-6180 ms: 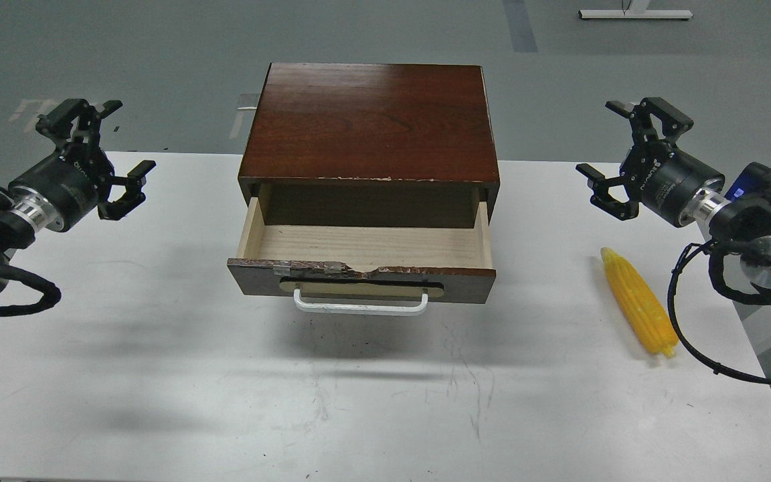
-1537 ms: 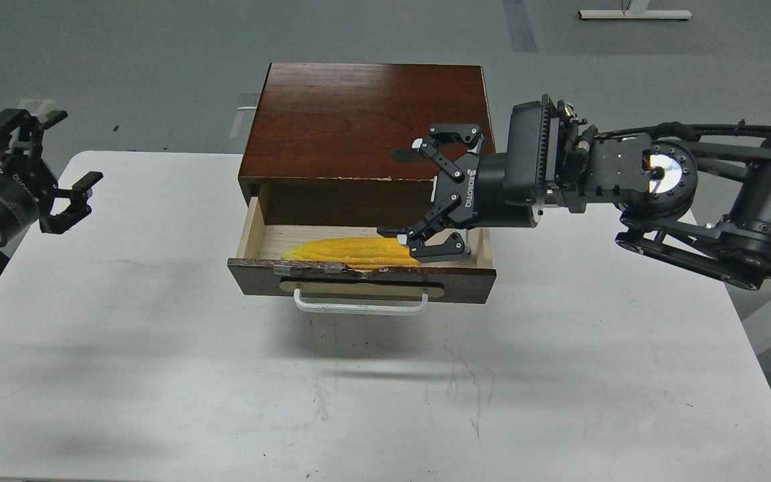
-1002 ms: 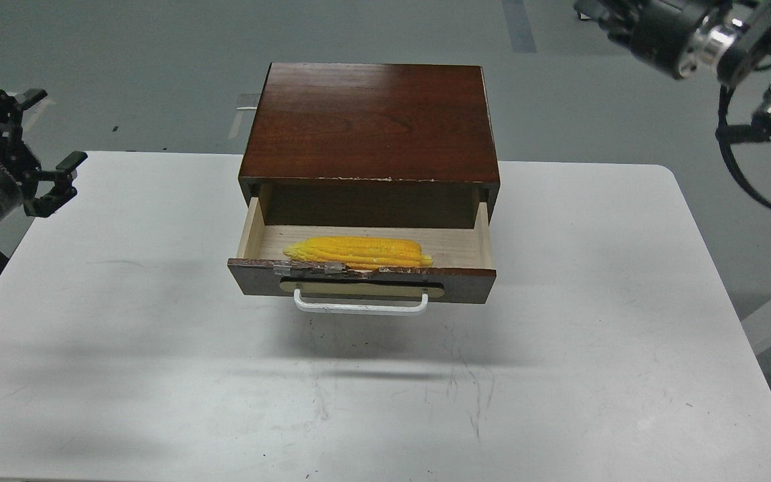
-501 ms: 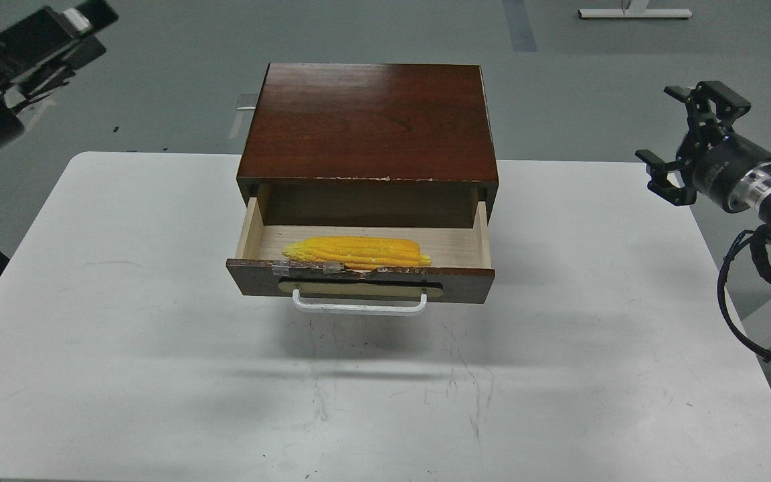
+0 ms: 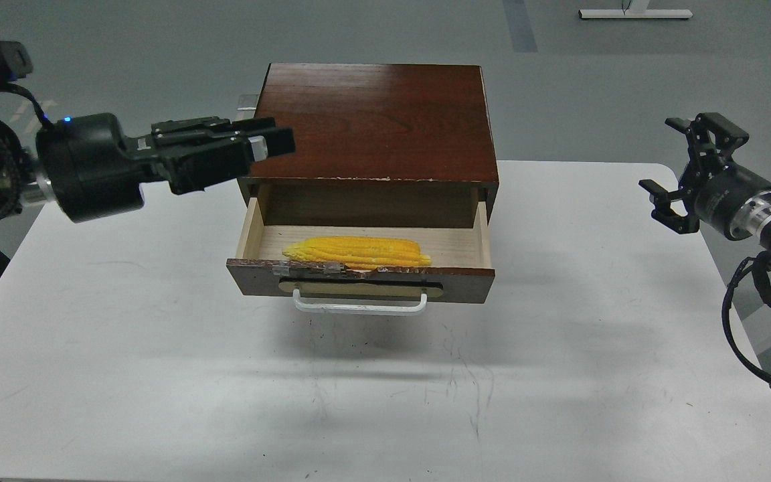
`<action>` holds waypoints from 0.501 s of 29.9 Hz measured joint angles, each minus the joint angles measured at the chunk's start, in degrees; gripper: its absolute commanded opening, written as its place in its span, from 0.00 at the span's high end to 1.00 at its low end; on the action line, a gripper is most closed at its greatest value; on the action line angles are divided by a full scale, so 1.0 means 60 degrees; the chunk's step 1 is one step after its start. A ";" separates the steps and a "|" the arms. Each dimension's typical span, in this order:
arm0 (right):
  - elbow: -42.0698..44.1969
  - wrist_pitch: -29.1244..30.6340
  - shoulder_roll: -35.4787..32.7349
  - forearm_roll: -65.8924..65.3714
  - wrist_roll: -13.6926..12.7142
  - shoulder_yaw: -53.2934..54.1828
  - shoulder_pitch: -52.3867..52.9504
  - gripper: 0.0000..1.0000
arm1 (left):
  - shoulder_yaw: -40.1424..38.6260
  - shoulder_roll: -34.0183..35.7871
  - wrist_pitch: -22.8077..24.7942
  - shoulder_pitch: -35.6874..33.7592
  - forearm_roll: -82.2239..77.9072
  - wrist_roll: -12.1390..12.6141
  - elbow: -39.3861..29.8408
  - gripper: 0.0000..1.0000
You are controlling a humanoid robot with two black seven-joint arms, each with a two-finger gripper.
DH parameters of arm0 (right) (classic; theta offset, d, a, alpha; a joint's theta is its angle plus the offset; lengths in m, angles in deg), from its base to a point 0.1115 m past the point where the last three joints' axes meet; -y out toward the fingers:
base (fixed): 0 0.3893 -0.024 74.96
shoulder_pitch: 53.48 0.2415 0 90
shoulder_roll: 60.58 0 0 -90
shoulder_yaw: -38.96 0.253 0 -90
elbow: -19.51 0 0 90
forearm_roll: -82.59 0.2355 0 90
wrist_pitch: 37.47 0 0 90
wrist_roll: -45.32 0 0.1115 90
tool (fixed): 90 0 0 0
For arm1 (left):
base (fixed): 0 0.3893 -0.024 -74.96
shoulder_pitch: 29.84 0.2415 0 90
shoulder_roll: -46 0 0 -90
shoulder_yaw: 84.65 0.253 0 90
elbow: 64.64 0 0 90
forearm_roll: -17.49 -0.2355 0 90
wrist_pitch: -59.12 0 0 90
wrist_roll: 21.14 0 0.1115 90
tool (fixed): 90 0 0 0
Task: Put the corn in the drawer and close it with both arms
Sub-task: 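Move the left gripper down to the front of the drawer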
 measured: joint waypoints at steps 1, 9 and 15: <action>0.0022 0.0001 0.0000 -0.0008 0.0000 -0.0014 -0.0016 0.01 | -0.0034 -0.0123 0.0090 -0.0008 0.0001 0.0000 -0.0006 1.00; 0.0391 0.0005 0.0000 -0.0035 0.0001 -0.0050 -0.0170 0.01 | 0.0113 -0.1280 0.0203 0.0032 -0.0464 0.0000 -0.0001 1.00; 0.0817 0.0015 0.0038 -0.0036 0.0002 -0.0149 -0.0317 0.00 | 0.0149 -0.1470 -0.0104 0.0085 -0.2441 0.0000 0.0004 1.00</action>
